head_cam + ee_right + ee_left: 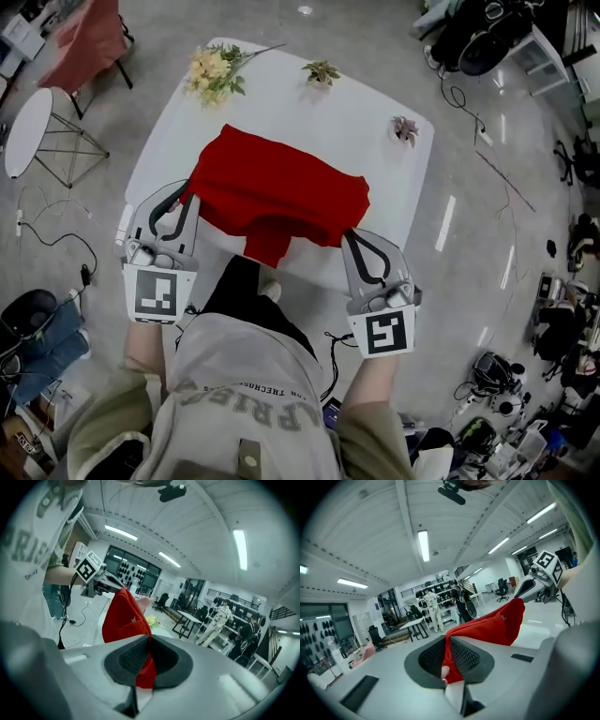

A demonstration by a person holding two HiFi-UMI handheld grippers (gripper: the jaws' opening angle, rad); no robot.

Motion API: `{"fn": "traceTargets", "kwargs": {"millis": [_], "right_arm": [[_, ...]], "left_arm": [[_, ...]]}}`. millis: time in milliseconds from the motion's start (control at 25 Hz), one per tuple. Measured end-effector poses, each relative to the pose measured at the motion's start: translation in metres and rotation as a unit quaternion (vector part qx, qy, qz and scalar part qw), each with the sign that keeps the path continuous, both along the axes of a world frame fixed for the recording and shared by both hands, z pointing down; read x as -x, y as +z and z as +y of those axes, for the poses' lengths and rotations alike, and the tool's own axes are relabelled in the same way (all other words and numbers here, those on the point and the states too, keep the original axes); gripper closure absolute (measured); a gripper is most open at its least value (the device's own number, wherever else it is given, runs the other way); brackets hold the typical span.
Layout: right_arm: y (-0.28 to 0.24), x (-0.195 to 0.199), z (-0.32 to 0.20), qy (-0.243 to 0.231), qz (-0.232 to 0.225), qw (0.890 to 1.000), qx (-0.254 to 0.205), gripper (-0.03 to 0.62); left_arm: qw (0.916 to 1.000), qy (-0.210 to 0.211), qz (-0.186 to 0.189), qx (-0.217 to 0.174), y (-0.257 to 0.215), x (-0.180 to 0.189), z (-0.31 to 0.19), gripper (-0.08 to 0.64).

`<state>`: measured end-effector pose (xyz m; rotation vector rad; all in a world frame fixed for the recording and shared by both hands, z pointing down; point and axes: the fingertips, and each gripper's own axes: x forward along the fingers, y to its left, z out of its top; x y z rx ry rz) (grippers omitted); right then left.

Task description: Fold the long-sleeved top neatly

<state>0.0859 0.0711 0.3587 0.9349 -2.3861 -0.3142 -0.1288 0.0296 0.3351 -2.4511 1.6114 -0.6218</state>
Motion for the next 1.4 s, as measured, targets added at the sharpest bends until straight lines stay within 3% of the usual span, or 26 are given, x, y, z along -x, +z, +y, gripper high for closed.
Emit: {"fn": "traceTargets", "kwargs": {"millis": [120, 200, 280, 480, 560, 640, 840, 1040, 1400], "right_arm": [[-0.044, -0.008, 0.035, -0.004, -0.023, 0.999, -0.022, 0.577], [-0.076, -0.013, 0.050, 0.038, -0.100, 0.994, -0.025, 0.577], [-0.103, -0.016, 0.062, 0.046, -0.128, 0.990, -0.040, 0.577], [-0.130, -0.022, 0.054, 0.014, -0.119, 0.989, -0.084, 0.577], [-0.115, -0.026, 0.031, 0.012, -0.105, 0.992, -0.074, 0.577], [-0.081, -0.033, 0.000, 0.031, -0.076, 0.996, -0.035, 0.577], [-0.004, -0.037, -0.088, 0.086, -0.063, 0.993, 0.048, 0.577], [0.055, -0.052, -0.170, 0.129, -0.038, 0.986, 0.102, 0.577], [0.140, -0.068, -0.281, 0.179, 0.015, 0.966, 0.185, 0.577]], "left_arm": [[0.9977, -0.025, 0.052, -0.035, -0.052, -0.002, 0.038, 0.522], [0.9963, -0.035, 0.064, -0.045, -0.081, 0.000, 0.057, 0.522], [0.9966, -0.031, 0.056, -0.052, -0.104, 0.000, 0.068, 0.522], [0.9970, 0.011, 0.001, -0.077, -0.124, -0.017, 0.053, 0.523], [0.9983, 0.015, -0.011, -0.056, -0.104, -0.023, 0.026, 0.523], [0.9992, 0.019, -0.013, -0.034, -0.072, -0.030, -0.013, 0.523], [0.9972, 0.024, -0.045, 0.055, 0.020, -0.039, -0.113, 0.523], [0.9906, 0.037, -0.064, 0.115, 0.083, -0.055, -0.197, 0.523], [0.9772, 0.057, -0.085, 0.186, 0.162, -0.072, -0.320, 0.523]]}}
